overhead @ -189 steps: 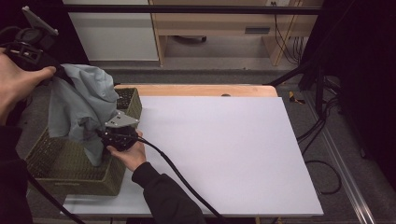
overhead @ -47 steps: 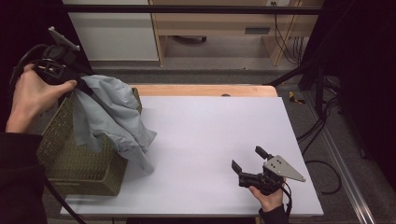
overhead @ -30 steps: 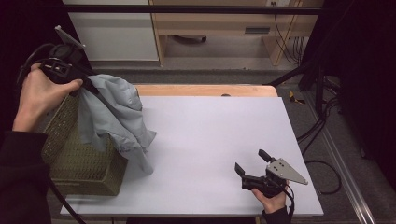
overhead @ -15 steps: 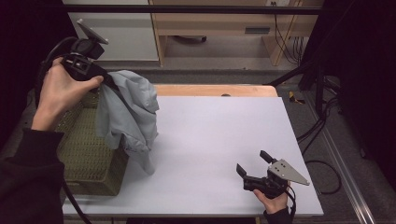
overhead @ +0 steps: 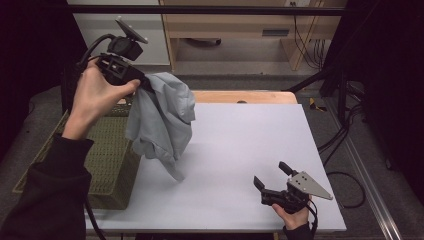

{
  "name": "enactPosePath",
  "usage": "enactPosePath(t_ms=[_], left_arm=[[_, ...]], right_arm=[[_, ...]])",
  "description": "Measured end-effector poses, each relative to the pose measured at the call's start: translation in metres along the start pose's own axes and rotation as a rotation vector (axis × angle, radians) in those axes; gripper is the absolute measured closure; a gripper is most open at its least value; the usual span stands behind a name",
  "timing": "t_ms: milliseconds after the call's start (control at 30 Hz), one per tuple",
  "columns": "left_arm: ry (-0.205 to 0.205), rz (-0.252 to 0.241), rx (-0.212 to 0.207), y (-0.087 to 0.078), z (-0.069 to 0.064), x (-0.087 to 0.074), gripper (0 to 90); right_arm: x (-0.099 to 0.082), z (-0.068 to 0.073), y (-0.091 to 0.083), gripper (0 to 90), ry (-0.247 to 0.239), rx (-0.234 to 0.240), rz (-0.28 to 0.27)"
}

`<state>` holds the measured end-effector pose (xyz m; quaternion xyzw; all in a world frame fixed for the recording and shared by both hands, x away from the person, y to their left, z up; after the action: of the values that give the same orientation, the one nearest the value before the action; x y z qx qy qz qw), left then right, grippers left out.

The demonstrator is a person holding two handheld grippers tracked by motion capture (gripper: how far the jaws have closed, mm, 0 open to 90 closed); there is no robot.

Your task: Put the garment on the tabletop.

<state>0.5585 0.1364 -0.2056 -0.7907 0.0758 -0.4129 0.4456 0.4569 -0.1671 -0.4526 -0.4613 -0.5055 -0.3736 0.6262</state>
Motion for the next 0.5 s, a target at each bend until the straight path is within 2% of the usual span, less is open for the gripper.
enactPosePath(t_ms=[167, 267, 500], left_arm=[[0.035, -0.013, -0.002, 0.015, -0.014, 0.012, 84.9], [0.057, -0.003, -0.002, 0.025, -0.023, 0.017, 84.9], [0.102, -0.001, -0.044, 0.051, -0.046, 0.029, 84.9]], right_arm=[[-0.001, 0.0, 0.0, 1.8, -0.009, 0.003, 0.0], [-0.001, -0.001, 0.0, 1.8, -0.012, 0.002, -0.006], [-0.002, 0.002, 0.0, 1.8, -0.013, 0.008, 0.007]])
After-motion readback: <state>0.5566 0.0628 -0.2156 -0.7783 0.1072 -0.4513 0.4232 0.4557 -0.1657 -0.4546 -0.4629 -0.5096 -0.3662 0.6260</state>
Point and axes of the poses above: each handheld gripper's, and its own axes: y roughly forward along the jaws, x roughly out of its top, z roughly to its left, the point moved 9 cm from there along y, roughly forward along the jaws, and after that the axes turned 13 degrees about -x, right-handed, at the moved point
